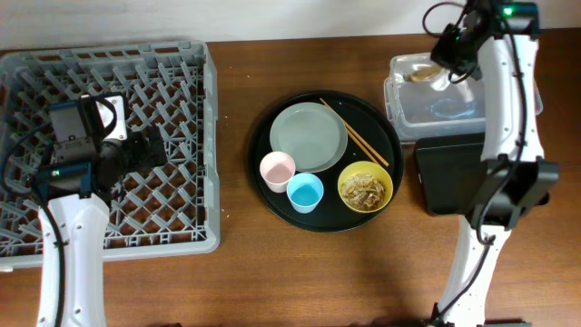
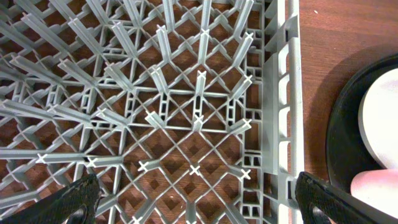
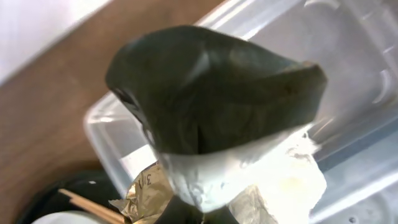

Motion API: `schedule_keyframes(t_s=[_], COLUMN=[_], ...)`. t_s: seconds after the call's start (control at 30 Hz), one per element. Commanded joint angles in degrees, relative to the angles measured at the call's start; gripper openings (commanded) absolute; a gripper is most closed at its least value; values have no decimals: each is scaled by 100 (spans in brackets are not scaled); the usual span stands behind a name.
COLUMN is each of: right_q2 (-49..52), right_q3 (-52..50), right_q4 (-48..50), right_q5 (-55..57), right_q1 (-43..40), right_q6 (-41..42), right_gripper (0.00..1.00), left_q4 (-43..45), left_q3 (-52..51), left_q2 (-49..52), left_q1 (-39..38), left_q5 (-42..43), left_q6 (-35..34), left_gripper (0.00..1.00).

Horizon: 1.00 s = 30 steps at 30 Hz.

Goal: Sort waste into correct bins and load items into the dishwasher rack
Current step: 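Carry the scraps with the right gripper and drop them into the clear bin, then move the right gripper to the yellow bowl and grasp its rim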

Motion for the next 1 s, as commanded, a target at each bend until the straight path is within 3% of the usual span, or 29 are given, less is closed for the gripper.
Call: schedule_keyframes(t_s=[0.0,0.07,0.1,0.13,0.17,0.2,0.33,0.6,0.87,0.97], right_q2=[341,396,396,391,367,308,-50,-1314,-2197,-2260], right_q3=[-52,-52,-52,-50,-48,-46,-46,-46,-46,-155], right_q4=[-33,-92,-98,-105,-127,-170,-269,-634,-2013,-2118], right_q5=[114,111,111,109,111,109,0,-1661,-1646,-1644], right_q1=[15,15,15,15,13,-2,-28,68,1145,1550], right_q6=[-59,-59,-59,-61,-61,-61,-317,-1115,-1257,-1239], right_gripper=[4,6,17,33,59,70,90,91,84,82], left_q4=[0,0,0,0,0,0,2,2,2,33], left_q3=[90,90,90,90,90,90,90,90,90,90], left_q2=[0,0,0,0,0,0,0,0,0,0], left_q1=[15,15,15,15,15,15,15,15,15,15], left_q5=[-42,-42,-42,-42,-42,-42,-42,-39,28,28], left_q6=[-61,-61,-61,-61,-61,-61,-61,-63,-63,-63], left_gripper=[100,100,100,100,100,100,100,100,100,100])
